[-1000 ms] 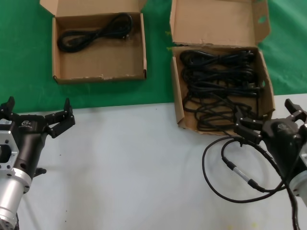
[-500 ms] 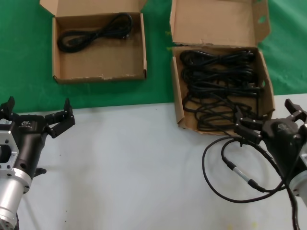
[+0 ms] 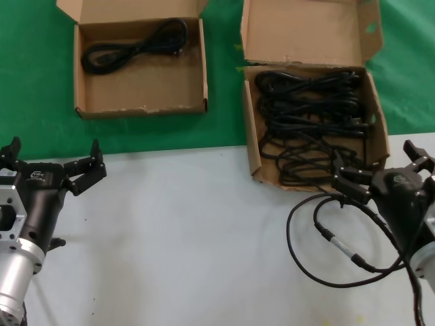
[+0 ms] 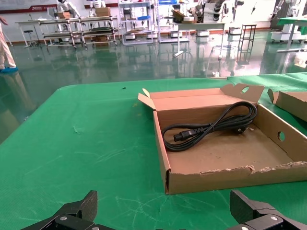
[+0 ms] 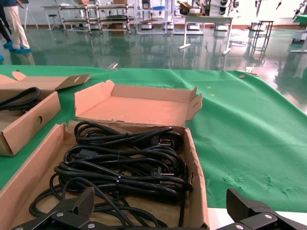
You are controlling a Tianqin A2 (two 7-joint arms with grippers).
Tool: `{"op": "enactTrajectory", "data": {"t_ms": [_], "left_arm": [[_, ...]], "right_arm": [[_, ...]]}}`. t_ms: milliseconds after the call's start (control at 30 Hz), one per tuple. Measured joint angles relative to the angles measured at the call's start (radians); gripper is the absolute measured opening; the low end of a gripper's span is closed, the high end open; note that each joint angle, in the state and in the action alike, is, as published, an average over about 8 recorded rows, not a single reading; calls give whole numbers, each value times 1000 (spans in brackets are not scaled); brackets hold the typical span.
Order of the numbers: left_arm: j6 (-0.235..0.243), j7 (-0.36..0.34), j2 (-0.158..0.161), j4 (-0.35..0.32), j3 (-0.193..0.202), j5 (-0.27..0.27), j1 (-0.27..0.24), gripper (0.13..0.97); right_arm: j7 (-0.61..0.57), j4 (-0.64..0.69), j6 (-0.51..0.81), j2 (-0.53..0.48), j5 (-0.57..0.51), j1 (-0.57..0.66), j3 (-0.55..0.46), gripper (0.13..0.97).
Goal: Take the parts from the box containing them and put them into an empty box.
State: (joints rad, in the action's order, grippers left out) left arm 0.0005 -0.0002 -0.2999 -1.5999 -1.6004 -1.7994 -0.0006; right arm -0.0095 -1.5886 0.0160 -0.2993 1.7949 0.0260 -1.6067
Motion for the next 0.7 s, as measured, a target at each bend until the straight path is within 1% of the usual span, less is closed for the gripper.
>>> {"op": "enactTrajectory", "data": {"t_ms": [700], "left_arm": [[0, 0, 0, 0, 0, 0, 0, 966]], "right_arm": [[0, 0, 0, 0, 0, 0, 0, 966]]}}
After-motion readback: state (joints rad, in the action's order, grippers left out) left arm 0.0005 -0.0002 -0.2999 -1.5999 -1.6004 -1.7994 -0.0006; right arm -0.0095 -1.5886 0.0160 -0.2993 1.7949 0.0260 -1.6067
